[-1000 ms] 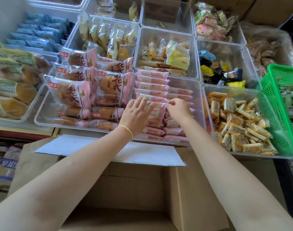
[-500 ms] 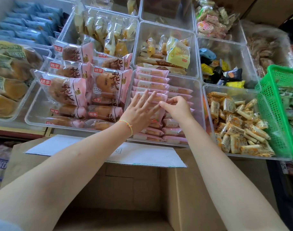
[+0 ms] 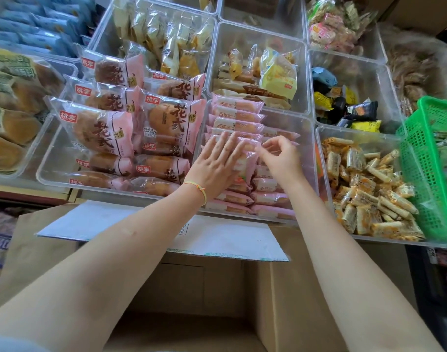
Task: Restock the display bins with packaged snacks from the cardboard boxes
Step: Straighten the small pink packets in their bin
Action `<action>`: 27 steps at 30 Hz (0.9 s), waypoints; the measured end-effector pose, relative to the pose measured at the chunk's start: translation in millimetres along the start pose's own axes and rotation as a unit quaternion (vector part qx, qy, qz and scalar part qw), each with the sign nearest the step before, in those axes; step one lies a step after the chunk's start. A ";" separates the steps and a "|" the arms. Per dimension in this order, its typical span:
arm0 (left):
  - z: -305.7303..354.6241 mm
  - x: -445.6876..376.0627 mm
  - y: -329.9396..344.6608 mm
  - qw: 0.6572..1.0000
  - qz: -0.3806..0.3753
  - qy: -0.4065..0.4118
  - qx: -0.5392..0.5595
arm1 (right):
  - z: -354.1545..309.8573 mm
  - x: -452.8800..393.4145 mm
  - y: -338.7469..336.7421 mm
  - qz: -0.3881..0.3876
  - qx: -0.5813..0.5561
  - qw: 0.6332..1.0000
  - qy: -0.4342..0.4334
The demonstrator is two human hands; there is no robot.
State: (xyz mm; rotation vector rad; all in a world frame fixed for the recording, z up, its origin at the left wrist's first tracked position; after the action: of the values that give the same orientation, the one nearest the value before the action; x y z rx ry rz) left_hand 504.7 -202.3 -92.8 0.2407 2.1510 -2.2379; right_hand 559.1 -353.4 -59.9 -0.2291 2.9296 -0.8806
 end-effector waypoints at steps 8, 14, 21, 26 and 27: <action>0.1 0.8 -0.5 1.000 -0.003 0.000 0.000 | 4.9 -18.5 6.0 -0.024 -0.016 0.999 0.030; -0.3 0.8 0.0 1.000 -0.015 -0.001 0.013 | 23.9 -9.6 2.6 -0.062 -0.079 0.993 0.065; 4.2 1.8 -3.5 1.000 -0.007 0.018 0.004 | 34.7 -5.1 18.9 -0.069 -0.110 0.988 0.079; 6.8 2.7 -2.7 0.999 0.000 0.042 0.016 | 39.4 0.3 24.6 -0.098 -0.124 0.984 0.087; 7.1 2.9 -3.4 0.999 0.002 0.045 0.020 | 42.1 1.6 26.6 -0.112 -0.121 0.982 0.092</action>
State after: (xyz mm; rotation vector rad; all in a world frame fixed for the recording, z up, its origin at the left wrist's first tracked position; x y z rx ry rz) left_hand 500.7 -209.0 -89.6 0.3544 2.1476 -2.3118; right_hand 559.1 -354.6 -109.8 -0.5281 3.2310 -0.5935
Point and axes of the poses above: each hand's wrist, its own x-axis away from the middle knuckle, its own y-axis out of the palm, z = x × y, the point moved 9 cm from there along -x, towards the middle knuckle, and after that the axes turned 14 degrees about -y, right-handed, at the moved point
